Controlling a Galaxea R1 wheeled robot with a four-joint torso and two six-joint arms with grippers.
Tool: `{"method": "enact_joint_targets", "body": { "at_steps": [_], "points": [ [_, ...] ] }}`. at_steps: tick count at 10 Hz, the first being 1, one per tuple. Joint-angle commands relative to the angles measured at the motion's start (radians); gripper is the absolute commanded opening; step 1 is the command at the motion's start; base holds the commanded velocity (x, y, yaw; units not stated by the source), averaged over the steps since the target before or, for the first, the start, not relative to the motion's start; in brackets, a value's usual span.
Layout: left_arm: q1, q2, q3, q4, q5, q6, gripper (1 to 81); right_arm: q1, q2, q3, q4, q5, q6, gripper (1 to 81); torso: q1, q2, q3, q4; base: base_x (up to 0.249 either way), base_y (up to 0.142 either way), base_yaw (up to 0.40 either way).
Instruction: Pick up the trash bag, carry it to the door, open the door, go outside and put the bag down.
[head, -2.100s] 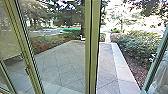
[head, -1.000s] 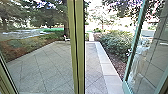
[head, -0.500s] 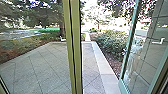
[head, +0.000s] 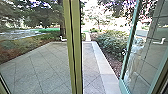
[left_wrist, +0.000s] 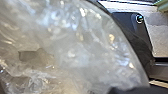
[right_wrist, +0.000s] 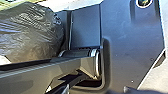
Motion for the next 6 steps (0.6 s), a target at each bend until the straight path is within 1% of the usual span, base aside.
{"method": "enact_joint_targets", "body": {
  "at_steps": [1,6],
  "points": [
    [-0.047,-0.006,0.003,0.0,0.057,0.005,1.0,0.05,0.021,0.011,-0.014,-0.059,-0.009,81.1,0.0,0.0,0.0,0.0,0.0,0.0,0.0],
    [-0.047,-0.001,0.003,0.009,0.051,0.006,1.0,0.047,0.023,0.008,-0.014,-0.059,-0.009,81.1,0.0,0.0,0.0,0.0,0.0,0.0,0.0]
  ]
}}
